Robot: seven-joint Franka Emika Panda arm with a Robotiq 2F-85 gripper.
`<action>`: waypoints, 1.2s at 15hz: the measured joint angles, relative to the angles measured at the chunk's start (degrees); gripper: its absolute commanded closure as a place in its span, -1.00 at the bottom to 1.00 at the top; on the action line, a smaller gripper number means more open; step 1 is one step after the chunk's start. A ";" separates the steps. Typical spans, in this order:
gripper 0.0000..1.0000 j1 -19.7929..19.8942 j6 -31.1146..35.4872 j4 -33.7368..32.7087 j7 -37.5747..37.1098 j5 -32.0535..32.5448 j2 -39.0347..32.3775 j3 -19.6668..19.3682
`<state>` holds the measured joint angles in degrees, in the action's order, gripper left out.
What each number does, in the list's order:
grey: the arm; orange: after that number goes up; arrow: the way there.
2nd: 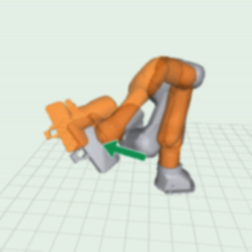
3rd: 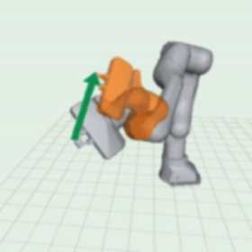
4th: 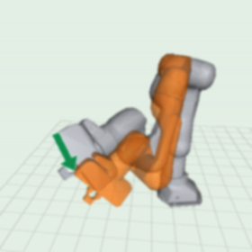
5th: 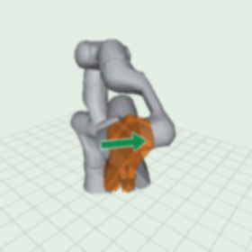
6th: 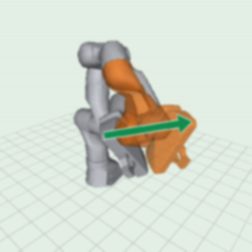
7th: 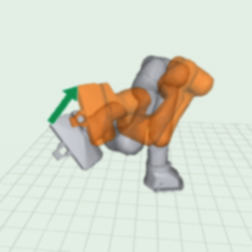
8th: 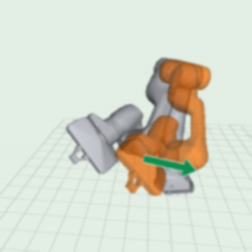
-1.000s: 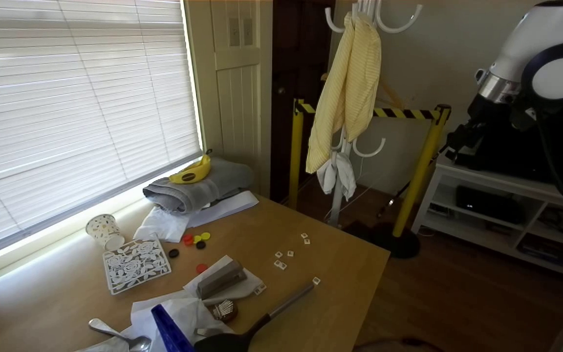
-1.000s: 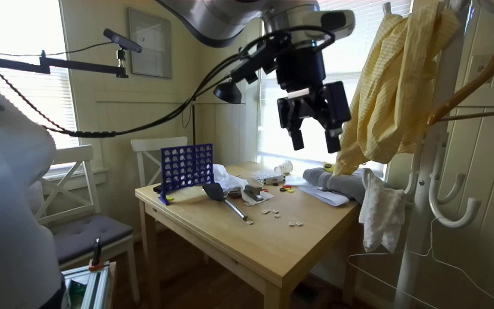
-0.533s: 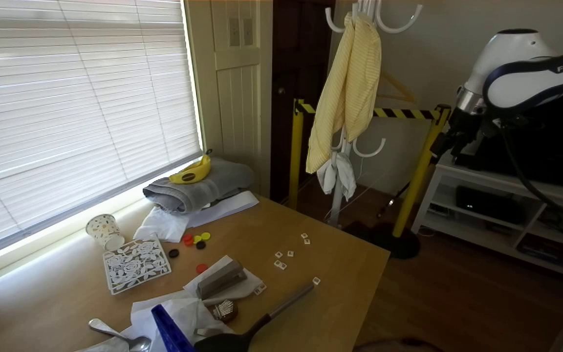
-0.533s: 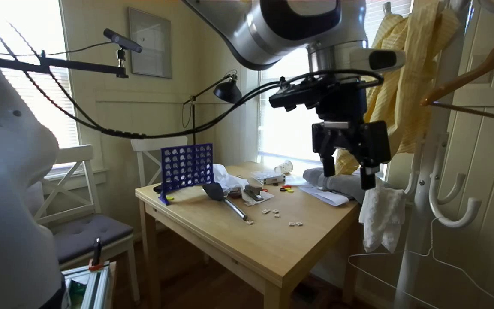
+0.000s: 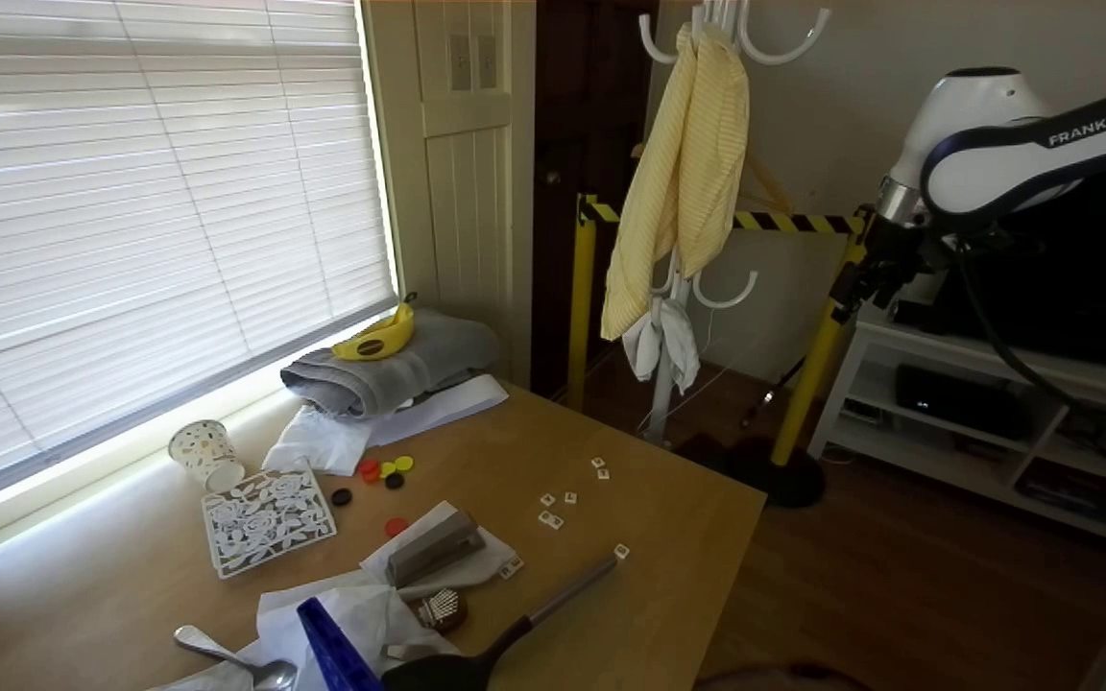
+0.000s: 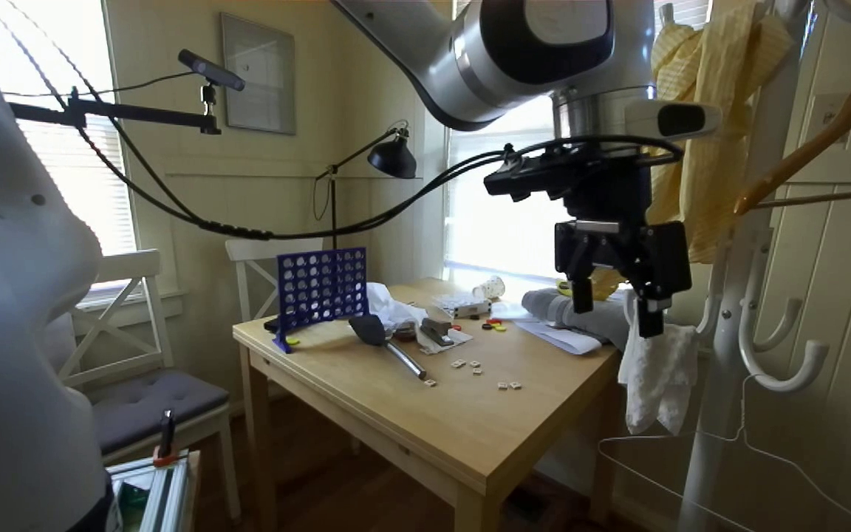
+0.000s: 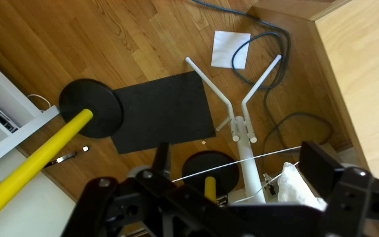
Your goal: Take the hanger off of the coat hanger
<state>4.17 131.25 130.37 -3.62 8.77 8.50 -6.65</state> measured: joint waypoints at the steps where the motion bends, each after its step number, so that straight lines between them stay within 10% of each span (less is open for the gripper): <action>1: -1.00 0.12 2.08 0.18 -1.12 0.02 -0.15 0.06; 8: -1.00 1.54 24.22 -0.75 -17.84 9.45 -9.28 0.67; 14: -1.00 -0.50 29.80 -10.23 -39.98 28.35 -21.18 -2.32; 18: -1.00 -0.64 29.86 -10.97 -40.64 28.70 -22.29 -2.45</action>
<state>3.52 161.12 119.40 -44.26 37.47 -13.79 -9.10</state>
